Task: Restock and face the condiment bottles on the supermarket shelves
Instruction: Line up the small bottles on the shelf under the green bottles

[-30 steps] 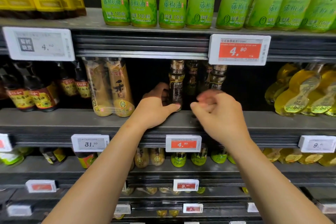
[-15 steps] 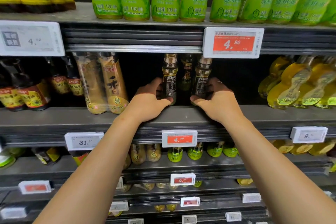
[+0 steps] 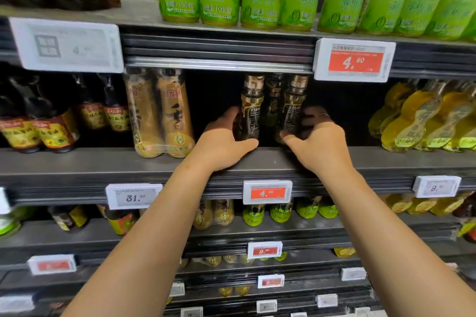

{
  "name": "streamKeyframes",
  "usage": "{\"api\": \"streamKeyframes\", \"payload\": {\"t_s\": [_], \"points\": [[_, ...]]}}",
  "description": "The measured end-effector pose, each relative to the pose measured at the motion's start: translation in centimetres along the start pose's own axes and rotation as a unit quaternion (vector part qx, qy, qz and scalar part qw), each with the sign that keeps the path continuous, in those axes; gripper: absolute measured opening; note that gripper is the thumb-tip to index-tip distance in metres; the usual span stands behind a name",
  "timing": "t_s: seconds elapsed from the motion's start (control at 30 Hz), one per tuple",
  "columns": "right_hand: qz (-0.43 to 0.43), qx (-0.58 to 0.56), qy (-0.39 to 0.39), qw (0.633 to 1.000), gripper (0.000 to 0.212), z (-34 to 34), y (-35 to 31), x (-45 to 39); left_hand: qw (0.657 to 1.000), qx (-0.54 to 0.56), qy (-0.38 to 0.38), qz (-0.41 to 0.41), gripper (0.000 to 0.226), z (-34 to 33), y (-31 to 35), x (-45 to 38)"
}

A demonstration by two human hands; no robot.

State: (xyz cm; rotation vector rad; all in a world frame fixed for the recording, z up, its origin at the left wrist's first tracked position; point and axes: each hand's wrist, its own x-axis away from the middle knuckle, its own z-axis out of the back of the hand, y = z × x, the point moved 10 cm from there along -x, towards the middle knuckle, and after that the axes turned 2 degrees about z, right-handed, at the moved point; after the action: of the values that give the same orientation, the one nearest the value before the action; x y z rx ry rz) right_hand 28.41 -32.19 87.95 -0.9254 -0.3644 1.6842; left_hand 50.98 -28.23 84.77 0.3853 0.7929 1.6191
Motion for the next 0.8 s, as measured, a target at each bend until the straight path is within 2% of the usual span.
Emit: {"api": "streamKeyframes", "payload": {"t_s": [0.1,0.17,0.2,0.3,0.53,0.8], "points": [[0.057,-0.017,0.068,0.996,0.029,1.3,-2.7,1.6,1.000,0.007,-0.007,-0.004,0.066,-0.2,0.1,0.0],[0.087,-0.050,0.038,0.994,0.026,0.2,-4.8,2.1,1.000,0.003,0.005,-0.011,0.048,0.1,0.4,0.3],[0.090,-0.056,0.010,0.994,0.029,-0.9,-5.5,2.2,1.000,0.013,0.012,-0.017,0.047,0.2,0.5,0.4],[0.086,-0.047,-0.049,0.994,0.043,-3.7,-6.5,1.8,0.998,0.042,0.035,-0.033,0.051,0.9,0.9,0.7],[0.096,-0.030,-0.110,0.989,0.034,-6.1,-6.5,1.0,0.994,0.083,0.062,-0.021,0.051,1.5,0.5,1.0],[0.102,-0.017,-0.159,0.982,0.040,-6.3,-6.4,0.6,0.994,0.103,0.038,-0.023,0.057,1.0,0.4,0.8]]}}
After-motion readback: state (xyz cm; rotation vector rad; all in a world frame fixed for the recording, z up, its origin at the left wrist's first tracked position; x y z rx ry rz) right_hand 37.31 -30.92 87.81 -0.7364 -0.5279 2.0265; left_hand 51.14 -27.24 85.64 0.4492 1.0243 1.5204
